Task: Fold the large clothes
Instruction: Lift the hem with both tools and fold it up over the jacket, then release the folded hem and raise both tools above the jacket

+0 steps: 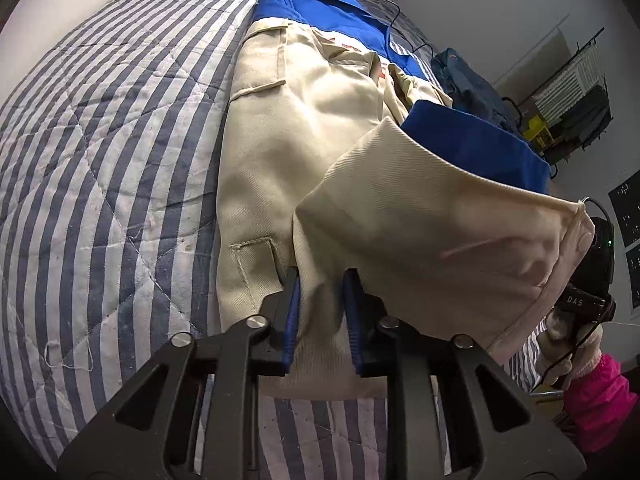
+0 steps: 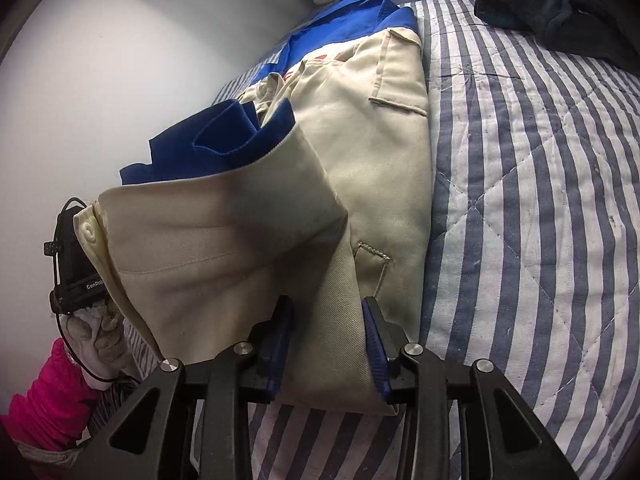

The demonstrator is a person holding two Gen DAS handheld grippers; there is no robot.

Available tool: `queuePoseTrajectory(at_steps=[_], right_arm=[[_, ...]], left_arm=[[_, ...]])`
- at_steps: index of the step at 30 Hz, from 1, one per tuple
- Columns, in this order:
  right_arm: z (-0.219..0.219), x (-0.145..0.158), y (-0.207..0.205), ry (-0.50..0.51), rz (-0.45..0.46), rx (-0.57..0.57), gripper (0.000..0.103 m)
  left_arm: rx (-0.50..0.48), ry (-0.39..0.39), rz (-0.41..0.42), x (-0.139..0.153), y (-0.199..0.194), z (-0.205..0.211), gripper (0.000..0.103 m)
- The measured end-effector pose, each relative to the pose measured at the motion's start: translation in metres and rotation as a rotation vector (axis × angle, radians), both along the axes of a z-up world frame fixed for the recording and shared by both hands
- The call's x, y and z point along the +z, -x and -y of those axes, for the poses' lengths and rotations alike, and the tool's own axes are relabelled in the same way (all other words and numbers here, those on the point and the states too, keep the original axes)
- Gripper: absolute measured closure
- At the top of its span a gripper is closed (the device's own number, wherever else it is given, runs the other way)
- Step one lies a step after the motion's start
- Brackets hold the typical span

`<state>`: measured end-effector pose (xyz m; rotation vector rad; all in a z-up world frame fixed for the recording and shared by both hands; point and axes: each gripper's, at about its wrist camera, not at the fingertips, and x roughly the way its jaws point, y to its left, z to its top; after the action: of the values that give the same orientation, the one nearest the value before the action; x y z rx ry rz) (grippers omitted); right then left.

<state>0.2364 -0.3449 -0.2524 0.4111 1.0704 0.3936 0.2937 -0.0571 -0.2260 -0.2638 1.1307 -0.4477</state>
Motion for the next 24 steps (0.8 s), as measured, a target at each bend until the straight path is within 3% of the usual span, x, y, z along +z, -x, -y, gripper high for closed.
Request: queuePoseTrajectory(at_steps=[2, 3, 4, 6, 10, 13, 17, 22, 23, 24], right_arm=[[0.003, -0.002, 0.001, -0.015, -0.003, -0.016, 0.07], [0.002, -0.001, 0.002, -0.03, -0.01, -0.017, 0.087], [0.002, 0.001, 0.006, -0.048, -0.016, -0.012, 0.095], [0.003, 0.015, 0.019, -0.045, 0.02, -0.006, 0.1], [0.017, 0.033, 0.042, -0.069, 0.06, -0.031, 0.101], [0.035, 0.008, 0.041, -0.073, -0.024, -0.107, 0.102], [0.033, 0.005, 0.04, -0.018, -0.03, -0.117, 0.102], [0.032, 0.016, 0.047, 0.018, -0.005, -0.121, 0.102], [0.033, 0.018, 0.048, 0.022, -0.001, -0.124, 0.102], [0.032, 0.021, 0.049, 0.041, 0.006, -0.127, 0.101]], left_arm=[[0.019, -0.005, 0.015, 0.004, 0.005, 0.0, 0.096], [0.036, 0.007, 0.017, 0.008, 0.009, -0.003, 0.097], [0.064, 0.037, 0.015, 0.013, 0.014, -0.008, 0.098], [0.115, 0.096, 0.012, 0.022, 0.026, -0.022, 0.099], [0.187, 0.054, 0.03, 0.028, 0.039, -0.038, 0.099], [0.256, 0.03, -0.032, 0.005, 0.031, -0.044, 0.099], [0.241, -0.005, 0.001, 0.003, 0.028, -0.04, 0.098], [0.239, 0.069, 0.032, 0.019, 0.025, -0.056, 0.098], [0.235, 0.07, 0.036, 0.021, 0.023, -0.058, 0.095], [0.226, 0.076, 0.034, 0.023, 0.021, -0.061, 0.085]])
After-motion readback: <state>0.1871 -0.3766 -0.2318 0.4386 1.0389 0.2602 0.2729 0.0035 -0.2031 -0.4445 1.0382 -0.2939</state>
